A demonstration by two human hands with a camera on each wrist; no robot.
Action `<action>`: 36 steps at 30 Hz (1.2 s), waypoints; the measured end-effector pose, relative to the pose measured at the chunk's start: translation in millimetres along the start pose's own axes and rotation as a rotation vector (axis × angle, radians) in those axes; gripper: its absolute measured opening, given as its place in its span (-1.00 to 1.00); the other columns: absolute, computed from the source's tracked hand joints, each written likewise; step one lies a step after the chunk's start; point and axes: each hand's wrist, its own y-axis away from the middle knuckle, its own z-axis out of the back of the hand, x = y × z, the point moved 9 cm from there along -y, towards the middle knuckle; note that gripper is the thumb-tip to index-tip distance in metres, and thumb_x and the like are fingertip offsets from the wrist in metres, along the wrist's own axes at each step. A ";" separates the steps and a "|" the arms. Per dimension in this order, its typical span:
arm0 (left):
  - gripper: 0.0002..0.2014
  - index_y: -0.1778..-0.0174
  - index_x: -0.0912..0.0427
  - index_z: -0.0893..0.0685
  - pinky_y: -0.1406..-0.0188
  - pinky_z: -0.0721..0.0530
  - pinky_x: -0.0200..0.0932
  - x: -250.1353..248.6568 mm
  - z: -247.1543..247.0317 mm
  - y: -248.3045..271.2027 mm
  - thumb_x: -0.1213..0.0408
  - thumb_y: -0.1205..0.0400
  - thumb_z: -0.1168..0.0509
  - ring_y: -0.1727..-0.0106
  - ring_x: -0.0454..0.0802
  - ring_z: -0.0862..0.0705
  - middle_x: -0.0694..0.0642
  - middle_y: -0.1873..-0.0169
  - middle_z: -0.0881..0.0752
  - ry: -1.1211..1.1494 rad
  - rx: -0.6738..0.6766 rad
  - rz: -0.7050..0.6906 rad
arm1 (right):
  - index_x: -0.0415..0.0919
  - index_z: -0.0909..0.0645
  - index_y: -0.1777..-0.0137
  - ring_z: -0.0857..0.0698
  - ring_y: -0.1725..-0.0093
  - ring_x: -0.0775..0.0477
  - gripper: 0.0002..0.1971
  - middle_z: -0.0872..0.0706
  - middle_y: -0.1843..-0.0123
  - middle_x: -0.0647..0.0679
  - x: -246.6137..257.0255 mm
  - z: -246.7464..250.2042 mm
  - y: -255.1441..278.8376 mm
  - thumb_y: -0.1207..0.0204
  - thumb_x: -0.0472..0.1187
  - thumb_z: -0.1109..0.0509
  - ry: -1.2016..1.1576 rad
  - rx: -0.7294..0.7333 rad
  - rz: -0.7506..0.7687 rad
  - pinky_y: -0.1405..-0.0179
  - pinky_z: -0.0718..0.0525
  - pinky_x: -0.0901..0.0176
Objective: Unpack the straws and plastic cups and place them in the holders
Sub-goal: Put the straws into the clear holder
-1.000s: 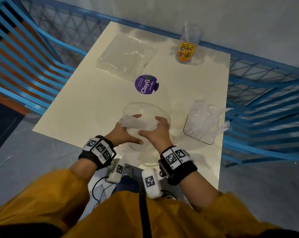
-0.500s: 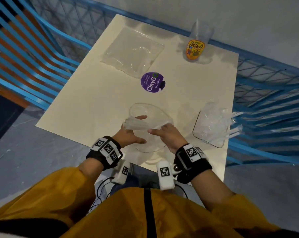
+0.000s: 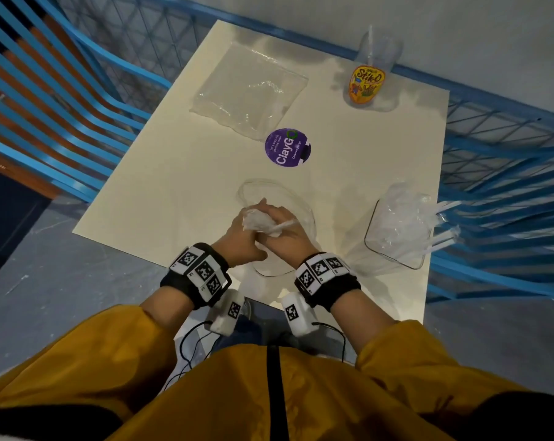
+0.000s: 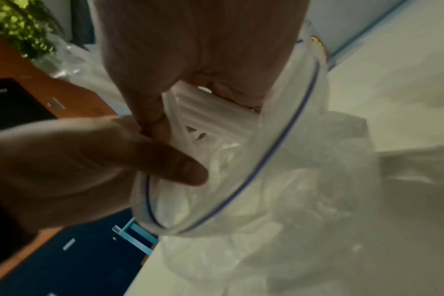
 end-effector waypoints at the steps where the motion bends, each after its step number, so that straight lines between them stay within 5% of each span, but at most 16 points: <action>1: -0.50 -0.23 0.38 -0.63 -0.38 -0.46 0.03 -3.0 2.5 0.8 0.52 -0.32 -0.46 -0.29 0.13 -0.53 0.24 -0.16 -0.63 0.020 -0.009 -0.027 | -0.18 -0.42 -0.46 -0.49 -0.34 -0.32 -0.51 -0.50 -0.37 -0.36 -0.2 0.5 1.2 -0.52 -0.30 -0.36 -0.007 -0.011 -0.019 -0.30 -0.48 0.09; 3: -0.50 -0.09 0.36 -0.70 -0.36 -0.42 -0.14 -23.5 11.3 3.7 0.38 -0.20 -0.45 -0.18 -0.01 -0.53 0.20 -0.07 -0.63 0.070 -0.060 -0.167 | -0.26 -0.43 -0.45 -0.49 -0.31 -0.34 -0.59 -0.50 -0.34 -0.42 -2.0 4.3 2.4 -0.60 -0.29 -0.25 -0.052 -0.065 -0.036 -0.05 -0.44 0.38; 5: -0.45 -0.08 0.38 -0.67 -0.46 -0.22 -0.28 -38.6 18.0 5.2 0.35 -0.13 -0.40 -0.19 -0.11 -0.42 0.13 -0.07 -0.54 0.084 -0.085 -0.234 | -0.41 -0.44 -0.39 -0.53 -0.28 -0.30 -0.63 -0.54 -0.28 -0.43 -4.6 11.9 3.6 -0.66 -0.26 -0.08 -0.211 -0.152 -0.050 0.01 -0.39 0.37; 7: -0.22 -0.39 0.33 -0.48 -0.38 -0.26 -0.26 -36.2 22.1 3.9 0.33 -0.17 -0.43 -0.25 0.02 -0.36 0.21 -0.20 -0.47 0.025 -0.113 -0.212 | -0.43 -0.52 -0.25 -0.60 -0.17 -0.16 -0.69 -0.61 -0.17 -0.33 10.2 24.2 10.8 -0.65 -0.24 -0.12 -0.255 -0.206 0.020 -0.04 -0.48 0.35; 9: 0.01 -0.64 0.21 -0.12 -0.23 -0.28 -0.26 -26.4 26.3 4.3 0.39 -0.29 -0.51 -0.18 -0.01 -0.33 0.21 -0.19 -0.42 -0.016 -0.124 -0.141 | -0.24 -0.62 -0.02 -0.63 -0.08 -0.03 -0.86 -0.69 -0.11 -0.28 15.0 49.9 20.0 -0.61 -0.24 -0.24 -0.465 -0.339 0.045 -0.04 -0.54 0.43; 13: 0.00 -0.62 -0.07 -0.07 -0.08 -0.41 -0.24 -8.7 47.2 14.9 0.34 -0.35 -0.52 -0.09 -0.06 -0.42 0.14 -0.19 -0.44 0.044 -0.213 -0.099 | 0.09 -0.63 0.24 -0.66 -0.08 -0.24 -0.79 -0.74 0.10 -0.19 27.7 102.6 33.9 -0.58 -0.16 -0.25 -0.743 -0.538 0.121 -0.22 -0.53 -0.02; 17: 0.00 -0.57 0.00 -0.03 0.26 -0.52 -0.31 2.2 77.2 27.9 0.35 -0.30 -0.49 0.20 0.07 -0.54 0.11 -0.14 -0.54 0.171 -0.417 -0.097 | -0.11 -0.53 0.11 -0.63 0.26 -0.15 -0.93 -0.60 0.37 -0.07 43.8 137.6 48.1 -0.58 -0.24 -0.24 -1.133 -0.570 0.243 0.01 -0.59 -0.07; 19: 0.06 -0.63 0.02 0.12 0.19 -0.55 -0.29 6.4 97.8 36.1 0.51 -0.38 -0.45 0.08 0.07 -0.58 0.07 -0.18 -0.57 0.160 -0.577 -0.072 | -0.13 -0.51 0.09 -0.59 0.39 -0.05 -0.90 -0.56 0.47 -0.01 53.0 145.7 55.0 -0.63 -0.28 -0.19 -1.191 -0.506 0.266 0.12 -0.60 0.01; 22: 0.10 -0.63 -0.03 0.26 -0.18 -0.54 -0.08 7.3 117.3 44.7 0.51 -0.42 -0.41 -0.16 0.14 -0.61 0.10 -0.33 -0.58 0.048 -0.743 -0.028 | -0.14 -0.50 0.12 -0.51 0.47 0.01 -0.87 -0.50 0.53 0.04 58.2 154.8 72.0 -0.64 -0.31 -0.18 -1.159 -0.483 0.267 0.29 -0.59 0.13; 26: 0.09 -0.67 0.04 0.14 -0.32 -0.44 0.27 10.6 88.6 29.3 0.35 -0.40 -0.51 -0.33 0.40 -0.49 0.35 -0.46 -0.42 -0.266 -0.598 0.065 | -0.15 -0.48 0.11 -0.47 0.52 0.02 -0.88 -0.46 0.55 0.05 48.4 171.2 101.3 -0.63 -0.32 -0.17 -1.067 -0.547 0.283 0.42 -0.58 0.21; 30: -0.23 -0.53 -0.18 -0.36 -0.51 -0.16 0.38 15.8 40.4 22.0 0.02 -0.40 -0.52 -0.54 0.37 -0.30 0.34 -0.63 -0.06 -0.462 -0.453 0.072 | -0.13 -0.54 0.18 -0.44 0.58 0.08 -0.83 -0.47 0.57 0.11 23.7 203.7 137.3 -0.58 -0.37 -0.22 -0.965 -0.703 0.276 0.57 -0.53 0.25; 33: -0.47 -0.29 -0.11 -0.57 -0.52 0.47 0.21 -14.9 18.7 33.2 -0.14 -0.40 -0.40 -0.68 0.28 0.11 0.32 -0.66 0.08 -0.407 -0.555 -0.077 | -0.17 -0.55 0.21 -0.42 0.59 0.14 -0.82 -0.55 0.54 0.15 0.0 241.0 167.3 -0.58 -0.41 -0.26 -0.826 -0.868 0.248 0.63 -0.51 0.26; 36: -0.34 -0.27 0.01 -0.43 -0.55 0.54 -0.05 -73.4 -10.4 29.8 -0.24 -0.32 -0.31 -0.69 0.16 0.11 0.23 -0.65 0.04 -0.278 -0.510 -0.327 | -0.12 -0.58 0.23 -0.44 0.60 0.12 -0.86 -0.55 0.56 0.15 -14.1 269.9 189.1 -0.52 -0.34 -0.33 -0.702 -0.986 0.248 0.59 -0.51 0.21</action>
